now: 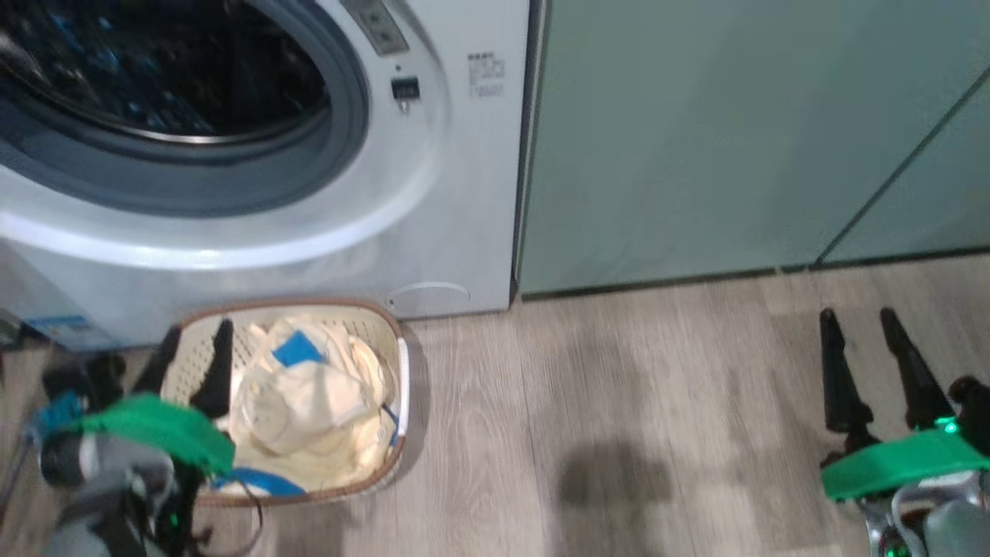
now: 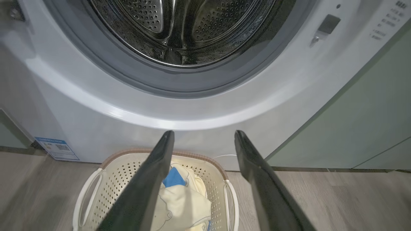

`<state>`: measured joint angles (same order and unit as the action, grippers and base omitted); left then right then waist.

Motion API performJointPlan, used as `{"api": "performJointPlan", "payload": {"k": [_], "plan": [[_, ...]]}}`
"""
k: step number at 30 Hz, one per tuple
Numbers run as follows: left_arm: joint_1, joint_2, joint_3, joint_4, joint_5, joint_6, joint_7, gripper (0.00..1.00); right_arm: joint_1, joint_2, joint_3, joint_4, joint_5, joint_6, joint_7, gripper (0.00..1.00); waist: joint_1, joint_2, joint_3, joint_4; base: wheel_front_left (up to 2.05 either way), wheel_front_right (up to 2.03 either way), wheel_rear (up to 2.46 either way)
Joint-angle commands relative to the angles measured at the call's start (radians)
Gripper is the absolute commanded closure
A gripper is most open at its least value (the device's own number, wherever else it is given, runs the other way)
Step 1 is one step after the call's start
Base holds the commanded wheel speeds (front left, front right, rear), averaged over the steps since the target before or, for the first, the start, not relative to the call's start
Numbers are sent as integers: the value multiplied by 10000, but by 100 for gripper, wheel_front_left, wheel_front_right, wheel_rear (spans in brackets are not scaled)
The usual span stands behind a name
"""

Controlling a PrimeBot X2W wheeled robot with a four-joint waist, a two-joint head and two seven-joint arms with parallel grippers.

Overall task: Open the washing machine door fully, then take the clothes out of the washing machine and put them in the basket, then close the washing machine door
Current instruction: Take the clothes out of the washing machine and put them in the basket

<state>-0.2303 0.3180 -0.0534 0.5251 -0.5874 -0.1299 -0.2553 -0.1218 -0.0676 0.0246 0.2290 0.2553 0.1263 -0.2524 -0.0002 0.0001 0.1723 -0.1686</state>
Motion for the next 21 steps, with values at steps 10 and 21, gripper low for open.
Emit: {"api": "performJointPlan", "payload": {"k": [10, 21], "plan": [[1414, -189, 1306, -1830, 639, -7, -64, 0, 551, -252, 144, -484, -185, 44, -94, 0, 2, -1, -1081, 209, 0, 0, 0], [2271, -343, 1472, -2373, 608, -7, -64, 0, 841, -356, 227, -494, -350, 44, -94, 0, 2, -1, -1686, 318, 0, 0, 0]]}}
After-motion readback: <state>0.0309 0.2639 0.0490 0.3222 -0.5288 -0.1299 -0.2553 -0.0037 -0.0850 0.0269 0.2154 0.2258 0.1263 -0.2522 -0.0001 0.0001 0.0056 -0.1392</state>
